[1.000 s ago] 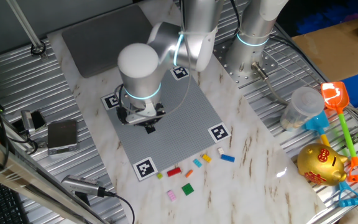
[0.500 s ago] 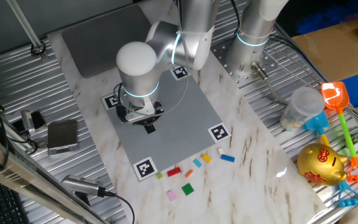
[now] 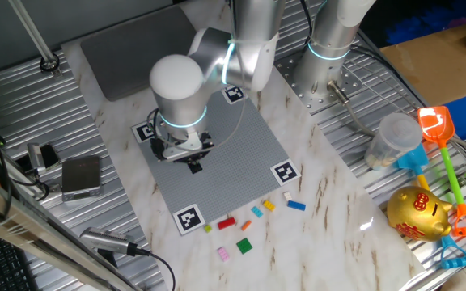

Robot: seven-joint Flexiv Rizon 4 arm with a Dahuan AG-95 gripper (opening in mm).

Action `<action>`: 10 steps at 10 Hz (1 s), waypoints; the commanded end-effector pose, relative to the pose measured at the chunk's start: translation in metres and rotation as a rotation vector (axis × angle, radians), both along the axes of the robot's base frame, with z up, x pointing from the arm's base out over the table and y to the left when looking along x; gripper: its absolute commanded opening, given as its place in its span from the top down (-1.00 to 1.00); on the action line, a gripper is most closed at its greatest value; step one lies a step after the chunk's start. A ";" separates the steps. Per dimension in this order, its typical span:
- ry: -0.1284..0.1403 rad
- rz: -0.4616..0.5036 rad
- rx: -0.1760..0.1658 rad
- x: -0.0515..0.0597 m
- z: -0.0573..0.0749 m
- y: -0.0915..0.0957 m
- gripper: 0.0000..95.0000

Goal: Build with small Lego blocks

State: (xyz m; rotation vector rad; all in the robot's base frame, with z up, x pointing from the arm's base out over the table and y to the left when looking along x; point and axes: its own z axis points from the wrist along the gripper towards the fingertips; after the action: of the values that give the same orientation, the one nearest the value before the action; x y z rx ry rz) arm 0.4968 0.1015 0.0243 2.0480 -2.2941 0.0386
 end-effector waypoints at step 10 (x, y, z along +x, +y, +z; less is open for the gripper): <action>0.001 -0.108 0.011 0.003 0.011 0.018 1.00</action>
State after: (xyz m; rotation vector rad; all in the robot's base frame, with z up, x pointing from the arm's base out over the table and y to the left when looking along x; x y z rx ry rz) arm 0.4984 0.1198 0.0354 1.9240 -2.4050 0.0208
